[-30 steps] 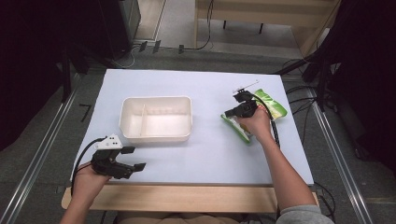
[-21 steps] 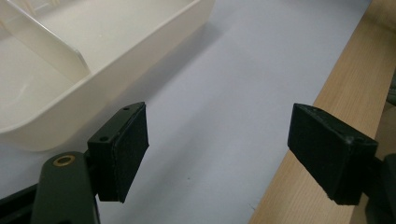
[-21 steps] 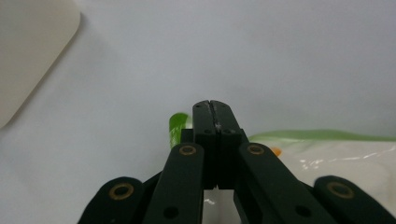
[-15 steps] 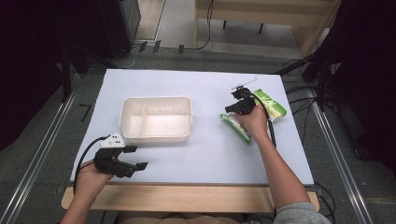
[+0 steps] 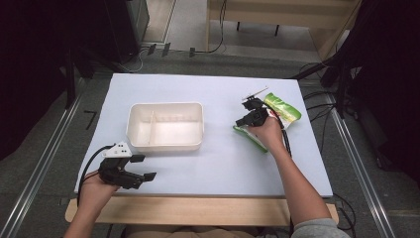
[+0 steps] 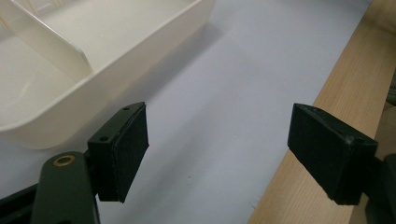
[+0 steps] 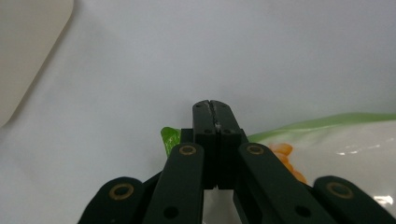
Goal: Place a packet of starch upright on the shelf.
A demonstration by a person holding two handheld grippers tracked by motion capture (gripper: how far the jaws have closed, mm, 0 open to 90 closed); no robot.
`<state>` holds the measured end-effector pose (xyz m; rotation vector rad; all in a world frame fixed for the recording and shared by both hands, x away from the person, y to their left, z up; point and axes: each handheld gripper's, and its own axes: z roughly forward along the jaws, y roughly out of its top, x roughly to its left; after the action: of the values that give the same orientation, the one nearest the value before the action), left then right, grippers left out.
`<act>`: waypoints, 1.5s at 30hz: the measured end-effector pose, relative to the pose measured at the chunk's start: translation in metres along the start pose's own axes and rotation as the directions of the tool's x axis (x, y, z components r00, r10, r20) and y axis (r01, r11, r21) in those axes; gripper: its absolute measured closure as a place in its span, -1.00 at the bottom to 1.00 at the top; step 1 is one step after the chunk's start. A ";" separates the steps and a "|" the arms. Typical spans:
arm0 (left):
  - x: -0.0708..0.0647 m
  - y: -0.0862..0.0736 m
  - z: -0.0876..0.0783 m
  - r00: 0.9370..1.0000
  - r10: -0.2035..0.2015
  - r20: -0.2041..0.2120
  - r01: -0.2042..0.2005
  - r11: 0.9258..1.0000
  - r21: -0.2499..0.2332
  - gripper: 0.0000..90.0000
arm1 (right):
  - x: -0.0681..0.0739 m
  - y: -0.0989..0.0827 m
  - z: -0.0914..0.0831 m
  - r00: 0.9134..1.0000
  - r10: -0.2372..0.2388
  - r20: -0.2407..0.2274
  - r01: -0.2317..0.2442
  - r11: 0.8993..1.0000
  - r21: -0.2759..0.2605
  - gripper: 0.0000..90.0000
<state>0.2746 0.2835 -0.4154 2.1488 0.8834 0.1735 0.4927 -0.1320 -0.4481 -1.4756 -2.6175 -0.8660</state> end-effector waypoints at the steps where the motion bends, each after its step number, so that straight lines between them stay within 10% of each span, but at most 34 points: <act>1: 0.000 0.000 0.000 1.000 0.000 0.001 0.000 1.000 0.000 -0.53 | 0.002 -0.001 0.000 1.000 -0.006 -0.014 0.006 1.000 0.010 1.00; 11: 0.002 0.003 0.001 1.000 0.005 0.006 -0.005 1.000 -0.007 -0.53 | 0.018 -0.017 0.002 0.994 -0.071 -0.084 0.075 0.996 0.047 1.00; 15: 0.002 0.005 0.001 1.000 0.008 0.011 -0.008 1.000 -0.013 -0.53 | 0.027 -0.021 0.004 0.992 -0.119 -0.040 0.121 0.991 0.049 1.00; 35: 0.005 0.018 0.012 0.998 0.037 0.041 -0.037 0.999 -0.011 -0.53 | 0.011 -0.052 -0.020 0.997 -0.052 -0.054 0.054 0.998 0.042 1.00; 45: 0.005 0.019 0.014 0.998 0.040 0.046 -0.040 0.999 -0.004 -0.53 | 0.007 -0.048 -0.043 0.996 -0.048 -0.078 0.041 0.995 -0.086 0.83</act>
<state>0.2940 0.2690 -0.4121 2.1599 0.8138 0.1455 0.4395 -0.1659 -0.4316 -1.3745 -2.5959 -1.0295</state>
